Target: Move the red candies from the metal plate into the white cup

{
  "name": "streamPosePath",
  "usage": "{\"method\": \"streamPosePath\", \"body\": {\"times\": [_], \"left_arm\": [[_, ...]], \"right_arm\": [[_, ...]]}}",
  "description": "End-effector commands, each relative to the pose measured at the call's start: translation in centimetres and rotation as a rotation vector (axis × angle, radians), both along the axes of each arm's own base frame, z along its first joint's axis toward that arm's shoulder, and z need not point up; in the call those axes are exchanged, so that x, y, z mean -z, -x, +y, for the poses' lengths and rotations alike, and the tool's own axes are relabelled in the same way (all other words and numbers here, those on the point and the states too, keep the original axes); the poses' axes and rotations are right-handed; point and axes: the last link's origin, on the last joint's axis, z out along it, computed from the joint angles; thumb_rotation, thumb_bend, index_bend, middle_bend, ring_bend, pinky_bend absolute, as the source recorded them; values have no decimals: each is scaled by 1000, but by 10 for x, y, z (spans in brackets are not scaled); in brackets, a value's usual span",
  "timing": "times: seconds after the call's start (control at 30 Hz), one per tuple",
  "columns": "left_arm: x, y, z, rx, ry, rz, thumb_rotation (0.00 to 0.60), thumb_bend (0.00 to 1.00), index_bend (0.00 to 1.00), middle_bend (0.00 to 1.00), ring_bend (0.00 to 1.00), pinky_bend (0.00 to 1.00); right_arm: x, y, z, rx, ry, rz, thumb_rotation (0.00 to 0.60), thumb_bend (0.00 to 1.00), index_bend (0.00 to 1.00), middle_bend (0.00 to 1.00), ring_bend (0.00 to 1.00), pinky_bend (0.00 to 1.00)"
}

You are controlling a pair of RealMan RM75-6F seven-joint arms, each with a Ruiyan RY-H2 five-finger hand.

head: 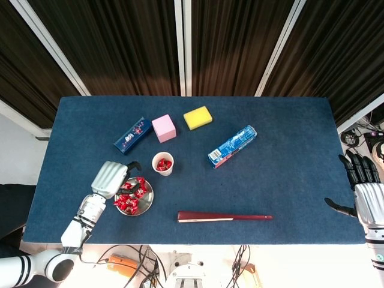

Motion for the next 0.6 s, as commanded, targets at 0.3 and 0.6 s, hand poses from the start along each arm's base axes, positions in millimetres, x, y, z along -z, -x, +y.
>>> {"method": "streamPosePath", "body": {"times": [0.3, 0.6], "left_arm": [[52, 18, -18, -37, 66, 95, 525, 217, 424, 927, 837, 716], [62, 22, -16, -53, 46, 157, 521, 210, 424, 927, 837, 716]], "right_arm": [[-3, -1, 1, 4, 4, 5, 600, 120, 0, 0, 0, 0], [-2, 0, 1, 7, 3, 2, 600, 120, 0, 0, 0, 0]]}}
